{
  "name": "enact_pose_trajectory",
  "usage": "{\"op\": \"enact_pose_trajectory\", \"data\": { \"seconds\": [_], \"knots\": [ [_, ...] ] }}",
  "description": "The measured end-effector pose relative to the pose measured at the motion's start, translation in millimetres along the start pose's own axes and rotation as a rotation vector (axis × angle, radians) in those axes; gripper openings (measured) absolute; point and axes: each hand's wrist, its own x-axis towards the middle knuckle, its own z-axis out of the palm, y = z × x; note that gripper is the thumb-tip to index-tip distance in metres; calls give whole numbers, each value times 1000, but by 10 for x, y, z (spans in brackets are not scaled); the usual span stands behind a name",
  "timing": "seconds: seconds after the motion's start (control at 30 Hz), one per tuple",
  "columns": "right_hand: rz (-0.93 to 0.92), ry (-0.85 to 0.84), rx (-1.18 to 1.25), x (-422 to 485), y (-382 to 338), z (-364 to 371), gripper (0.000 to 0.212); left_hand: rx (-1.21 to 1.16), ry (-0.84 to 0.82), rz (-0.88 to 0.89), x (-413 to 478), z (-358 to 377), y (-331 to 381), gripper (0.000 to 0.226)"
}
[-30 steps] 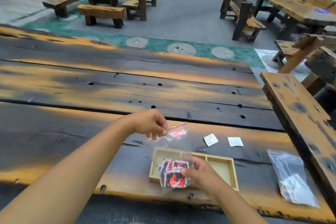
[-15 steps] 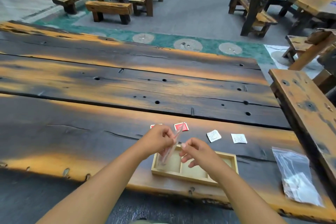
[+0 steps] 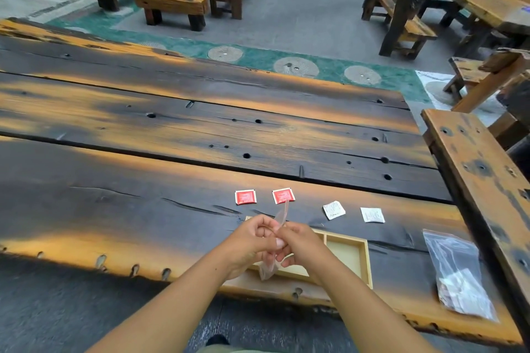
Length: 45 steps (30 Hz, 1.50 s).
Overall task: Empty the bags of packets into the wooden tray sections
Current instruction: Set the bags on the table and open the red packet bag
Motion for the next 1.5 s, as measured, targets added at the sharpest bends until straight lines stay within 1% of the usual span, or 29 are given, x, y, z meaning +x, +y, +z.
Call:
{"op": "enact_pose_trajectory", "data": {
  "seconds": [0.1,0.2,0.27,0.37,0.47,0.57,0.63,0.73,0.83,0.93,1.0,1.13,1.23,1.37,1.43,1.5],
  "knots": [
    [2,1,2,-6,8,-36,21,-66,-21,-15,-37,-25,-12,39],
    [-22,-22,-23,-24,25,-81,21,-161,12,-21,-66,-56,-54,29],
    [-41,-18,-36,-41,45,-98,21,-209,26,-32,-68,-68,-77,29],
    [-59,2,-36,-75,56,-91,23,-189,35,-45,-49,-52,-79,28],
    [-40,19,-14,-107,28,-82,29,-139,36,-49,-34,-4,-78,27],
    [-25,40,-80,-106,25,-87,20,-144,24,-60,-37,9,-101,30],
    [-5,47,-80,-106,32,-88,16,-166,32,-62,-38,-2,-134,28],
    [45,35,-27,-108,44,-91,20,-205,54,-67,-58,7,-174,24],
    [62,20,-36,-111,55,-84,22,-224,59,-83,-78,14,-193,27],
    [72,5,-23,-117,70,-78,26,-234,63,-104,-61,-19,-210,39],
    [75,-16,-29,-123,88,-85,28,-203,74,-121,-51,-44,-211,42],
    [66,-39,-45,-141,130,-84,24,-26,156,-125,-14,-74,-194,31],
    [49,-21,-52,-166,127,-59,22,84,167,-114,16,-32,-97,26],
    [30,27,-167,-162,133,-31,13,199,177,-120,38,90,12,20],
    [13,43,-219,-164,153,-15,12,257,184,-126,53,141,-1,23],
    [-11,46,-256,-175,168,4,14,288,169,-125,56,174,-22,31]
  ]
}}
